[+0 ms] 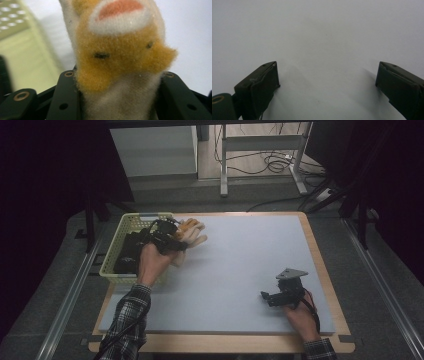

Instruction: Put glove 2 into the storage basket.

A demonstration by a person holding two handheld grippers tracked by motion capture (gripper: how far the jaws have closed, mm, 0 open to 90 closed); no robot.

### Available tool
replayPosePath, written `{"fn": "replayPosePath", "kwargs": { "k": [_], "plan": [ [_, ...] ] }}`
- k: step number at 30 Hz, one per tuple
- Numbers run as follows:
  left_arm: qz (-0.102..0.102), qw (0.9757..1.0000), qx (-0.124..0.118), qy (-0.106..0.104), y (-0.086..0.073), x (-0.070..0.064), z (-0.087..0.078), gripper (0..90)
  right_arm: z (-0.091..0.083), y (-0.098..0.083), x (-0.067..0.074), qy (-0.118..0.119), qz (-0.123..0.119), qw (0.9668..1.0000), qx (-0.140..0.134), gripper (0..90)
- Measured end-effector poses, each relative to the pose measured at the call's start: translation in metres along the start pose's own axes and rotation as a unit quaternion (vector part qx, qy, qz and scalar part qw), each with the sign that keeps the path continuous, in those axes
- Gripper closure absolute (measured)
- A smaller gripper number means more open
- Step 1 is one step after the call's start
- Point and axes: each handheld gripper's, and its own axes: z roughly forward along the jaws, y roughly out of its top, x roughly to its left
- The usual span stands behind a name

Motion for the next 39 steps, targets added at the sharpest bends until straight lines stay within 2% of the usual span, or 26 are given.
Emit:
{"fn": "replayPosePath", "kwargs": {
  "k": [6,10,18,27,39],
  "plan": [
    [-0.03,0.9991,-0.011,0.03,-0.006,0.028,-0.013,55.0,0.0,0.0,0.0,0.0,0.0,1.0,0.0,4.5],
    [-0.049,0.9978,-0.015,0.042,-0.011,0.045,-0.018,54.8,0.0,0.0,0.0,0.0,0.0,1.0,0.0,4.5],
    [-0.084,0.994,-0.019,0.067,-0.023,0.076,-0.025,54.7,0.0,0.0,0.0,0.0,0.0,1.0,0.0,4.5],
    [-0.103,0.9915,-0.015,0.078,-0.03,0.096,-0.018,54.6,0.0,0.0,0.0,0.0,0.0,1.0,0.0,4.5],
    [-0.109,0.9904,0.009,0.084,-0.035,0.108,0.005,54.3,0.0,0.0,0.0,0.0,0.0,1.0,0.0,4.5]
  ]
}}
